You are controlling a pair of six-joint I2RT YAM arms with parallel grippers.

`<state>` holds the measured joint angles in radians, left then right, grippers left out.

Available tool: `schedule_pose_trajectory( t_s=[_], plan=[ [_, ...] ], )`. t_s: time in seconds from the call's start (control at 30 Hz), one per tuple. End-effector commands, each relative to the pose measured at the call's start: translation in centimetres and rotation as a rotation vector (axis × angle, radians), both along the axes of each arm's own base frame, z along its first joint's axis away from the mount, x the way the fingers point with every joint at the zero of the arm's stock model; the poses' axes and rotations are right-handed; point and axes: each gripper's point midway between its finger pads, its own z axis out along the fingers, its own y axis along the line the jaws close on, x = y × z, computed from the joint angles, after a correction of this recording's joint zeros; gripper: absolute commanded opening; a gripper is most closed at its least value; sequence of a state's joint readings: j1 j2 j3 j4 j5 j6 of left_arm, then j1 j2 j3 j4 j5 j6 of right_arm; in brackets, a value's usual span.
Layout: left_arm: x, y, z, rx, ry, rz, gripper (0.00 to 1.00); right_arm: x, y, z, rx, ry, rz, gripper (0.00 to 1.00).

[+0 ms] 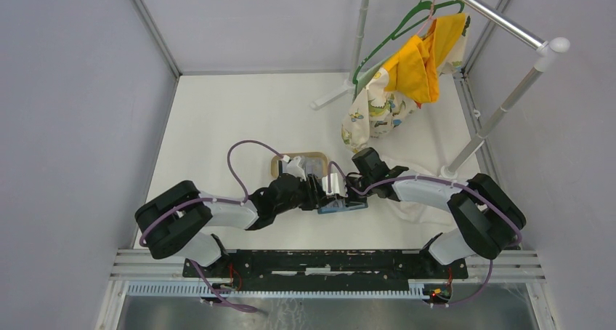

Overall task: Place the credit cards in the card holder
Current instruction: Turn over the card slot in the card holder.

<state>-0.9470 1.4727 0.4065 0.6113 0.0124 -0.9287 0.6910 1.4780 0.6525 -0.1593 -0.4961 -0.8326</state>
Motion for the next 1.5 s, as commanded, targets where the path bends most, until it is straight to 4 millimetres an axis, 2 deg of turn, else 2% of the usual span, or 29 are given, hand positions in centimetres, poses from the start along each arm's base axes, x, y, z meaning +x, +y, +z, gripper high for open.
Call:
schedule_pose_trajectory(
  t_s=[0.0, 0.33, 0.47, 0.8, 1.23, 1.47],
  plan=[
    [0.2, -1.8, 4.0, -0.177, -0.035, -0.027, 0.50, -0.3, 1.2, 1.7, 0.063, 0.003, 0.022, 0.13],
    [0.4, -3.4, 4.8, -0.290, -0.018, -0.070, 0.50, 0.0, 1.2, 2.9, 0.102, -0.002, 0.010, 0.14],
    [0.5, -4.1, 4.4, -0.324, 0.003, -0.084, 0.50, 0.3, 0.8, 3.3, 0.105, -0.008, -0.007, 0.14],
    [0.6, -5.1, 5.2, -0.502, 0.029, -0.136, 0.52, 1.2, -0.3, 4.2, 0.121, -0.014, -0.054, 0.15],
    [0.7, -6.7, 3.5, -0.507, 0.071, -0.162, 0.59, 3.7, -3.4, 6.3, 0.170, -0.038, -0.163, 0.17],
    [0.9, -6.8, 3.5, -0.477, 0.044, -0.156, 0.60, 4.6, -4.5, 7.1, 0.172, -0.061, -0.202, 0.17]
  ],
)
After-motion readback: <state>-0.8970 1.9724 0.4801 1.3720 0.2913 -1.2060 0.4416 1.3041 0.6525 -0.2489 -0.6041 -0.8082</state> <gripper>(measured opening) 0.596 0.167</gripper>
